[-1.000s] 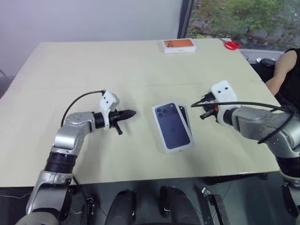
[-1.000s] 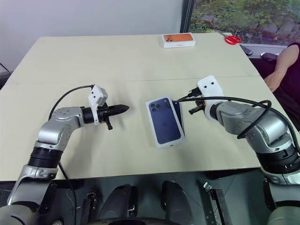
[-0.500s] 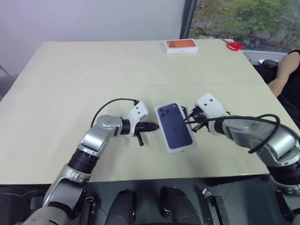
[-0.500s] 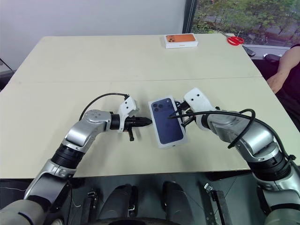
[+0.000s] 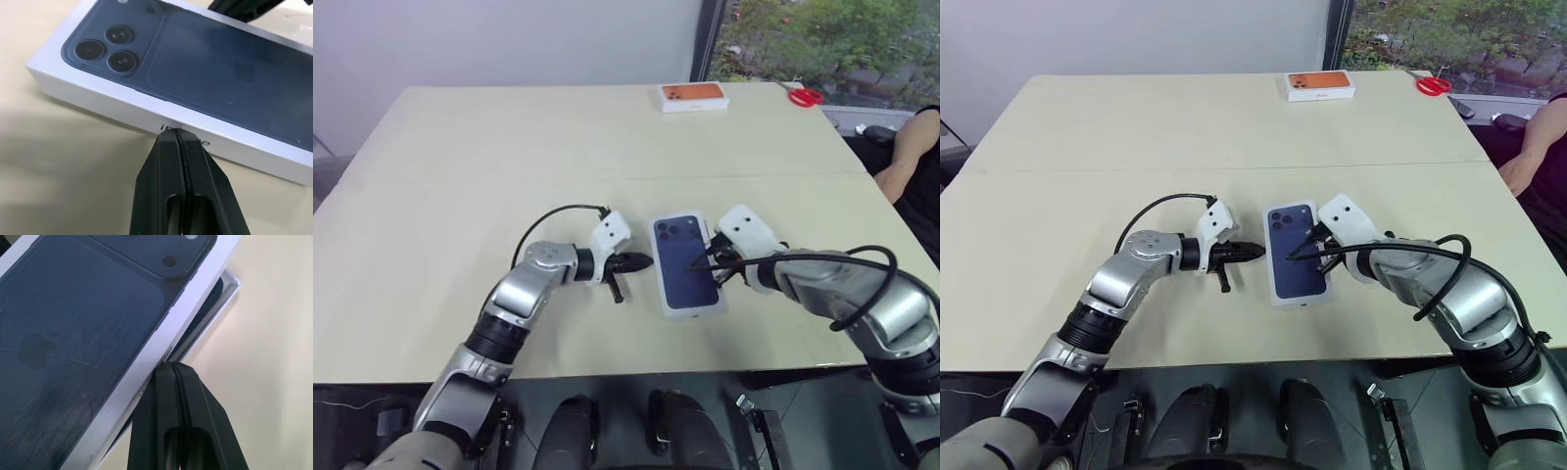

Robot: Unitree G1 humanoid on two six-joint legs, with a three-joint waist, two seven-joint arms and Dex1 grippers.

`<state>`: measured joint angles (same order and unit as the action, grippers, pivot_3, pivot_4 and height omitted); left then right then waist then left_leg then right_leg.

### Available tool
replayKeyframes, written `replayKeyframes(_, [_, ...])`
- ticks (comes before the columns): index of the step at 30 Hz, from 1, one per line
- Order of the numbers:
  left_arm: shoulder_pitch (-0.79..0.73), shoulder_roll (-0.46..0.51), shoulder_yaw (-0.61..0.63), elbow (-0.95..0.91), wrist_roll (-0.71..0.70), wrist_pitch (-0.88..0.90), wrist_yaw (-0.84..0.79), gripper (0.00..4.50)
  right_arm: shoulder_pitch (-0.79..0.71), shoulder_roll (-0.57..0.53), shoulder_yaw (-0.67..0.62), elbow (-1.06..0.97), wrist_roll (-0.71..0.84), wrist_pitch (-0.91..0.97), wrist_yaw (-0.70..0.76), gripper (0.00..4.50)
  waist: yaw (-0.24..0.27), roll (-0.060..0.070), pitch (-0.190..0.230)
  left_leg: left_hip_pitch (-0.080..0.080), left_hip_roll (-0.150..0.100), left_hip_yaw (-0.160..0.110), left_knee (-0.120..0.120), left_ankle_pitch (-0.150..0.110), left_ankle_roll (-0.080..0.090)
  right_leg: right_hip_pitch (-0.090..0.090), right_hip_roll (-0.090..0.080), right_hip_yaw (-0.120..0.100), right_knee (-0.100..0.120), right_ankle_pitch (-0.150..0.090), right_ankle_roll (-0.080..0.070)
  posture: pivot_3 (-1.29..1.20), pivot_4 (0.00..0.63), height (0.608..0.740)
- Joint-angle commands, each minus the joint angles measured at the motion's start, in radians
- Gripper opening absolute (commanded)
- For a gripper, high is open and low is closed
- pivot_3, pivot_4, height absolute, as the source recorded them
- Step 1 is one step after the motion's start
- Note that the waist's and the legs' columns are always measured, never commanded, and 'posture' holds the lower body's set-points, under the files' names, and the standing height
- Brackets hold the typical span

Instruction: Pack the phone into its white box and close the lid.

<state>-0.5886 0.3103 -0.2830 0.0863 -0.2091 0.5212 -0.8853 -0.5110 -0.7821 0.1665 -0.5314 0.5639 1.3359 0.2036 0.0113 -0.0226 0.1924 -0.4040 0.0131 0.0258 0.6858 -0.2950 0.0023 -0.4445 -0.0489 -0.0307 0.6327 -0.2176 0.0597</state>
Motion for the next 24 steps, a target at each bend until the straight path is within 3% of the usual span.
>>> replayKeyframes(1, [-0.023,-0.03,0.028,-0.016,-0.024,-0.028,0.01,0.0,-0.005,0.015,-0.031,-0.032,-0.013,0.002,0.022,0.02,0.0,0.0,0.0,0.0,0.0,0.0,0.0,0.0,0.0,0.0,0.0,0.0,0.0,0.0,0.0,0.0,0.15,0.74])
replayKeyframes(24, [-0.036,-0.061,0.044,0.029,0.001,-0.049,0.032,0.0,0.002,0.055,-0.03,-0.005,-0.137,0.001,0.066,0.02,0.0,0.0,0.0,0.0,0.0,0.0,0.0,0.0,0.0,0.0,0.0,0.0,0.0,0.0,0.0,0.0,0.15,0.74])
